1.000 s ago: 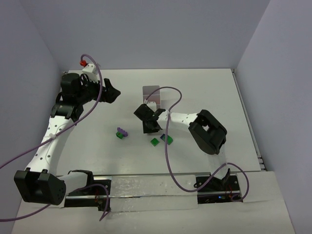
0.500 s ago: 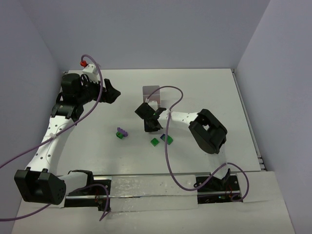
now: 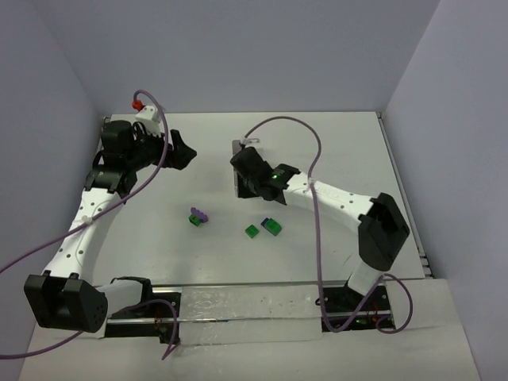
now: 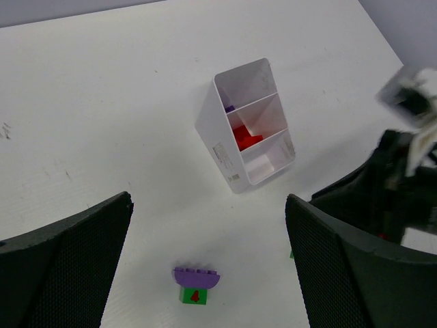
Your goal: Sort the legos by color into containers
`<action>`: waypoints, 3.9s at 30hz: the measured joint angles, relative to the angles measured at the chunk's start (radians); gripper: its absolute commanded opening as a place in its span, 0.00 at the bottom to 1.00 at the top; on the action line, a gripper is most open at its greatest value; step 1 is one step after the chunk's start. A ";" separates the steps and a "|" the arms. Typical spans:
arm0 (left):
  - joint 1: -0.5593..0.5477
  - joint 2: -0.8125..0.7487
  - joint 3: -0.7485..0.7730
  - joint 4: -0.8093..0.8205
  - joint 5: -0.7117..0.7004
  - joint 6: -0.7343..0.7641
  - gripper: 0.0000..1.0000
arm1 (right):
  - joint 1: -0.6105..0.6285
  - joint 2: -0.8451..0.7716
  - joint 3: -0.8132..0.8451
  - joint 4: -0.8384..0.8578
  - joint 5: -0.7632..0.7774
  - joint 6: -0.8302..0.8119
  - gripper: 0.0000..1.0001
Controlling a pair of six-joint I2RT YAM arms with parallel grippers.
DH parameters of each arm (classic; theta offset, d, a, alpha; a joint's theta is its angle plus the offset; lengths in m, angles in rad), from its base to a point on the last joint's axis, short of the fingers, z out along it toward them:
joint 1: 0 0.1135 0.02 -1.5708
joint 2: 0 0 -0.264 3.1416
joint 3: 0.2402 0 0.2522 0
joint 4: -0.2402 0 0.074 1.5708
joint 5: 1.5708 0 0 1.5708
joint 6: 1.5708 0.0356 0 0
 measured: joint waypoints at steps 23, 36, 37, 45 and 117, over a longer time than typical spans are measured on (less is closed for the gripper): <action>0.005 0.058 0.039 0.024 -0.004 -0.015 0.99 | -0.182 0.220 0.279 -0.003 0.121 -0.132 0.00; 0.005 0.065 0.020 0.020 -0.005 0.001 0.99 | -0.183 0.308 0.345 -0.012 0.122 -0.137 0.20; 0.005 0.065 0.015 0.018 -0.006 0.007 0.99 | -0.183 0.308 0.345 -0.012 0.122 -0.137 0.22; 0.005 0.055 -0.021 -0.024 -0.012 0.059 0.99 | -0.183 0.308 0.345 -0.012 0.119 -0.142 0.39; -0.086 0.502 -0.055 -0.555 0.191 1.805 0.81 | -0.409 -0.099 -0.096 0.025 -0.774 -0.474 1.00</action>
